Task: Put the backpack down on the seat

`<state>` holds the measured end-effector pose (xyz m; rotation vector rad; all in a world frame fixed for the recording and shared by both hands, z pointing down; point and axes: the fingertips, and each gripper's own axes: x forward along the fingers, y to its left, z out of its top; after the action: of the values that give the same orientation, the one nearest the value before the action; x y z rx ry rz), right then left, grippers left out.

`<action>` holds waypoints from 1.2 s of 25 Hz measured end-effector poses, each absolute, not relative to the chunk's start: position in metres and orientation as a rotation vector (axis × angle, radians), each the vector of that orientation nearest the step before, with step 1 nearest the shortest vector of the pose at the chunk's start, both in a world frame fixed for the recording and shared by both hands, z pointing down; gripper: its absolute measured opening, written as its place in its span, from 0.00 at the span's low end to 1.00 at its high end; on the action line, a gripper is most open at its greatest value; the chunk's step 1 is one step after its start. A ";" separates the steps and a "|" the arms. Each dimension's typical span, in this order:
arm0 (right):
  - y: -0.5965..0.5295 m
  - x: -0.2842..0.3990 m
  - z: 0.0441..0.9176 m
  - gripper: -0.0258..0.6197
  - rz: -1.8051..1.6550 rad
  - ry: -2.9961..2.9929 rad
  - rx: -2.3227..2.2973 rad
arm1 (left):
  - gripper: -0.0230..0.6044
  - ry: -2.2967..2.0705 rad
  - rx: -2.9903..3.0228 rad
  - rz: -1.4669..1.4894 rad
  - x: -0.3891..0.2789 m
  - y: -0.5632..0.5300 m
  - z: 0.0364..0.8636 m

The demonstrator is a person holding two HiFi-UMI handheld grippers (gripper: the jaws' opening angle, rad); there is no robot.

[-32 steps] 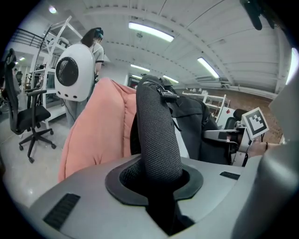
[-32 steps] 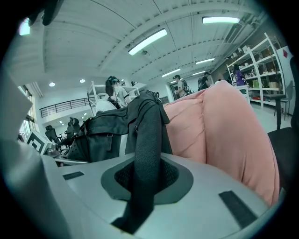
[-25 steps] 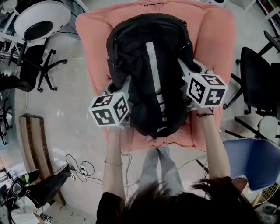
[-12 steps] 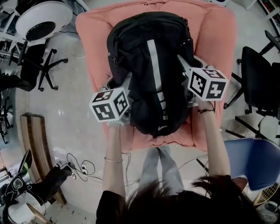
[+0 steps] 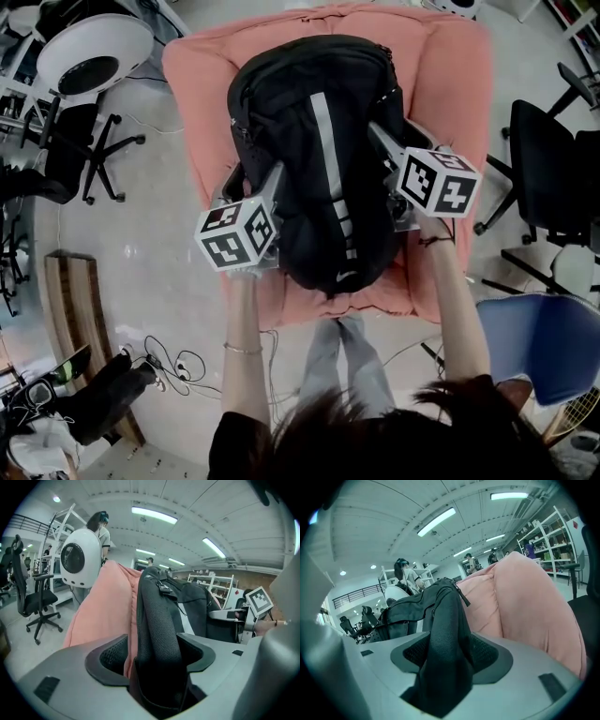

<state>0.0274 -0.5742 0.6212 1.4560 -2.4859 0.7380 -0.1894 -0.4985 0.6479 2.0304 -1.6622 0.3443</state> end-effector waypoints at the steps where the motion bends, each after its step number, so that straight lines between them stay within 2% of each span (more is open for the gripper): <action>1: -0.573 0.028 0.619 0.40 0.738 -2.491 1.465 | 0.53 -1.667 2.032 0.340 -0.190 -0.496 0.646; 8: -0.558 0.036 0.596 0.40 0.697 -2.509 1.498 | 0.51 -1.713 2.064 0.336 -0.194 -0.478 0.620; 9: -0.554 0.037 0.592 0.39 0.681 -2.503 1.503 | 0.45 -1.726 2.072 0.350 -0.194 -0.475 0.615; 11: -0.543 0.037 0.585 0.30 0.641 -2.487 1.505 | 0.28 -1.760 2.077 0.386 -0.197 -0.464 0.605; 15: -0.524 0.036 0.564 0.17 0.577 -2.476 1.504 | 0.11 -1.791 2.097 0.410 -0.194 -0.448 0.583; 20: -0.492 0.031 0.535 0.07 0.557 -2.496 1.464 | 0.06 -1.758 2.174 0.391 -0.185 -0.422 0.547; 30: -0.402 0.031 0.459 0.06 0.521 -2.674 1.334 | 0.06 -1.675 2.343 0.325 -0.158 -0.354 0.460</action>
<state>0.0305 -0.4021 0.4594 1.3344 -2.6736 0.5213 -0.1576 -0.3544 0.4595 2.3434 -1.6748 0.3247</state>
